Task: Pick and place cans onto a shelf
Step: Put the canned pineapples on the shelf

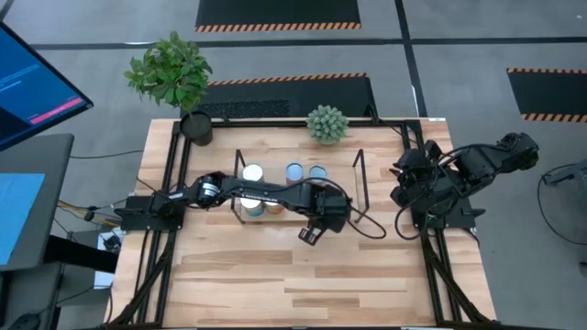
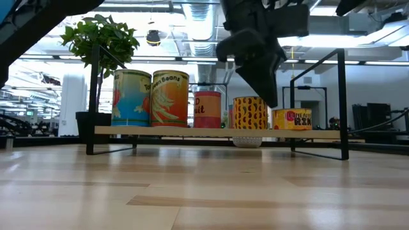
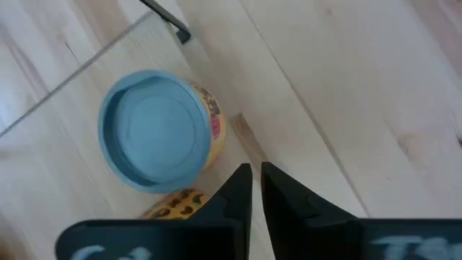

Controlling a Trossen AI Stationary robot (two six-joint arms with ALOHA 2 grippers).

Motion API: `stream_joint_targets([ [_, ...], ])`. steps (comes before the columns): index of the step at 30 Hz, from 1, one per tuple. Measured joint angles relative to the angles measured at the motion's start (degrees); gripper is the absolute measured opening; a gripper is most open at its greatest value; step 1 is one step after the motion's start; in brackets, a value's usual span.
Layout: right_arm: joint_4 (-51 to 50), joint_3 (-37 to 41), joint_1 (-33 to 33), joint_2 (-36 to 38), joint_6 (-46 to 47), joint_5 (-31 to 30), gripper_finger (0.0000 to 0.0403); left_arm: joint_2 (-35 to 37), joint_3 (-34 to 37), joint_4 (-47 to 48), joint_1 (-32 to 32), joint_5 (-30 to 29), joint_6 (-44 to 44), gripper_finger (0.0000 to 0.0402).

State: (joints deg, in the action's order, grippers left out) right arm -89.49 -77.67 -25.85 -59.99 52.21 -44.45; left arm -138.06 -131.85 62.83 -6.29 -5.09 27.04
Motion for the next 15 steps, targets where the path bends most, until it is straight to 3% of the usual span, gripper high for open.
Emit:
stream_joint_targets([
  [15,-0.1,0.0,0.0,0.0,-0.1,0.0,0.0101,-2.1,0.0,-3.5,2.1,4.8,3.8,0.0008],
])
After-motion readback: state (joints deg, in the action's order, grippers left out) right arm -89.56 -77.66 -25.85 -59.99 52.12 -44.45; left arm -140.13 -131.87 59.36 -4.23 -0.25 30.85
